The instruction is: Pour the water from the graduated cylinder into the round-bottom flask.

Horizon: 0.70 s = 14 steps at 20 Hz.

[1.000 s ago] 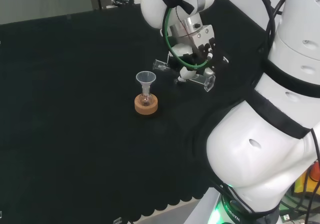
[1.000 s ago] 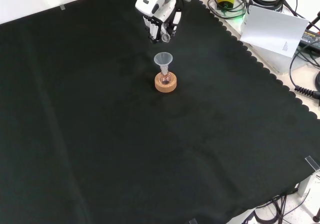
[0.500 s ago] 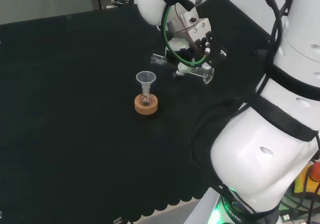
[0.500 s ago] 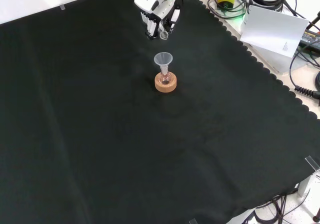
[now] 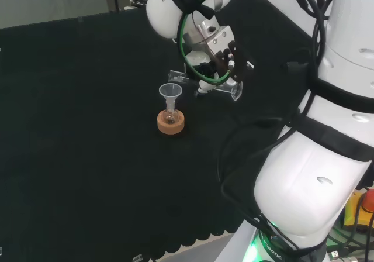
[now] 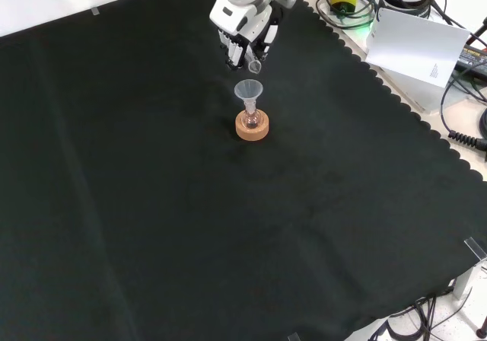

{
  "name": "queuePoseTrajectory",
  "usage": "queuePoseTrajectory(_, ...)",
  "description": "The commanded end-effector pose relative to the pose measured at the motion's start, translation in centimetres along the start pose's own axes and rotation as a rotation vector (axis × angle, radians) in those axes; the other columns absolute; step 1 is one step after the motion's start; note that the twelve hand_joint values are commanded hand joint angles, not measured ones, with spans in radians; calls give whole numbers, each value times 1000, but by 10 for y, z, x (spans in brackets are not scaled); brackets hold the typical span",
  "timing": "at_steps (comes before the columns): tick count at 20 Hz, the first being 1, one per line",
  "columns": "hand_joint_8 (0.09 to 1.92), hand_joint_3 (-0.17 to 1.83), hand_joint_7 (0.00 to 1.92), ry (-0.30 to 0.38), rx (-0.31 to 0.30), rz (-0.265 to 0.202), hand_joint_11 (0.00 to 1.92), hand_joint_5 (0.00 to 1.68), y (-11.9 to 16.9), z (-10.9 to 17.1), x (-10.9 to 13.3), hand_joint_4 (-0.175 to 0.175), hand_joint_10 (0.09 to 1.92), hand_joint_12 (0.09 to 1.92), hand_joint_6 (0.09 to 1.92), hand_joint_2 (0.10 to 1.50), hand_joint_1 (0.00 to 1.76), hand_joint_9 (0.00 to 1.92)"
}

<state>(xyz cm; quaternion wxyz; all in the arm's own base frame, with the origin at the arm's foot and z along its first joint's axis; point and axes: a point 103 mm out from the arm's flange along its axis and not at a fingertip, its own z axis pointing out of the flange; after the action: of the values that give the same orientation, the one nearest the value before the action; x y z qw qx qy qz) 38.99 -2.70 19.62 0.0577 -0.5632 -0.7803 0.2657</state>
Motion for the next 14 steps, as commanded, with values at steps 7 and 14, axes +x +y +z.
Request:
queuePoseTrajectory(7,254,-175,1469,-105,49,92,1371,898,5,5,-5,-175,87,642,1165,1251,1140,1650)
queuePoseTrajectory(14,252,-175,1470,-144,48,97,1370,897,4,2,-6,-175,87,641,1167,1251,1140,1651)
